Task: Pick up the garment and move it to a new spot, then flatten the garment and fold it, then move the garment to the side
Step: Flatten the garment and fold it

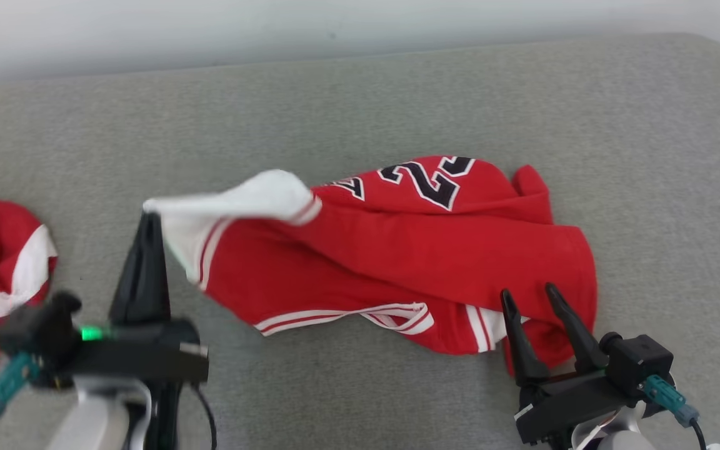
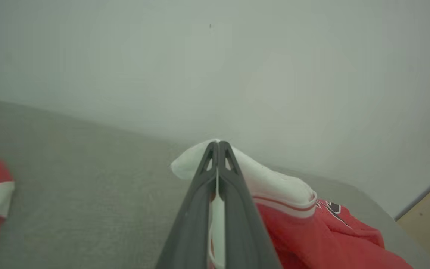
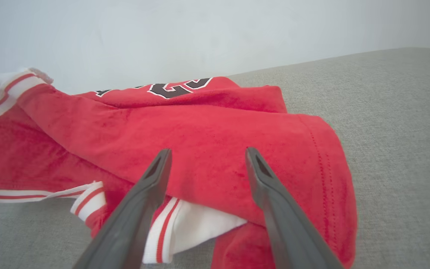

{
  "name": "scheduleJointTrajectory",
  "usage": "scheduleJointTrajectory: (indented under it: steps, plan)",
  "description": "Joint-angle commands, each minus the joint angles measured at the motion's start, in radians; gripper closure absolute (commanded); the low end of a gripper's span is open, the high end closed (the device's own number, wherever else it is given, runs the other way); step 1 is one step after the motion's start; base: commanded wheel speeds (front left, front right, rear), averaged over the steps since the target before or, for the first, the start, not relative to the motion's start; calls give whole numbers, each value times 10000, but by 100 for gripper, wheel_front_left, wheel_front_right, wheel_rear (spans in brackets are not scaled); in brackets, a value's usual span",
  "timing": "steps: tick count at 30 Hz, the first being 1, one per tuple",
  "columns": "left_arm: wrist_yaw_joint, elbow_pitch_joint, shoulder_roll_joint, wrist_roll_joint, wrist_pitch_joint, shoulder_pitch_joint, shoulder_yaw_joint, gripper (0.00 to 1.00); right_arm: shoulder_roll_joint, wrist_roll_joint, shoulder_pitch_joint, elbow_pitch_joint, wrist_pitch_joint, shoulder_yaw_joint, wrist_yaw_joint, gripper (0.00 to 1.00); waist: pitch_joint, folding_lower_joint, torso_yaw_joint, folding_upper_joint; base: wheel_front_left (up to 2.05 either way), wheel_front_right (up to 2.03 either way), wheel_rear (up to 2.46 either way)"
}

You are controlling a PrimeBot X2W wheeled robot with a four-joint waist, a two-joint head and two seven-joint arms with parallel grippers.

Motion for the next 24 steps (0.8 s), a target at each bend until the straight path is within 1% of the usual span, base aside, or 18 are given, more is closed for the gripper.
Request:
scheduleJointTrajectory:
  steps: [1,3,4,9,10,14,18,19,20,21,24]
  plan:
    - [-51,19,-86,-69,-29,303,79,100,-14,-5,27,-78,44,30,-23,0,54,1,220,1,0,0,0]
    - [-69,219,-151,106,-30,722,48,100,-23,-40,-35,-154,87,9,-23,0,101,1,286,1,0,0,0]
    - [-136,313,-277,69,-30,870,62,100,-31,-57,-47,-189,125,5,-23,0,113,1,305,1,0,0,0]
    - [-321,987,-684,189,-31,1280,537,100,-96,-16,-53,-264,181,7,-23,0,86,1,344,1,0,0,0]
    - [-321,987,-684,189,-31,1280,537,100,-96,-16,-53,-264,181,7,-23,0,86,1,344,1,0,0,0]
    - [-254,1744,-657,553,-32,1445,625,100,-113,1,-14,-225,172,51,-23,0,-24,1,279,1,0,0,0]
    - [-142,2499,-806,500,-27,1604,705,100,-63,-12,95,-194,111,-23,-23,0,-179,1,241,1,0,0,0]
    - [-88,2630,-855,430,-16,1624,730,65,-76,6,128,-180,99,-36,-23,0,-230,1,243,1,0,0,0]
    - [-29,2801,-860,388,125,1675,725,11,-86,20,144,-160,86,-61,-23,0,-283,1,249,1,0,0,0]
    - [33,2937,-812,385,248,1709,693,0,-87,22,156,-158,67,-84,-23,0,-330,1,257,1,0,0,0]
    - [332,3126,-727,331,673,1872,683,0,-60,4,229,-164,44,-137,-23,0,-492,1,302,1,0,0,0]
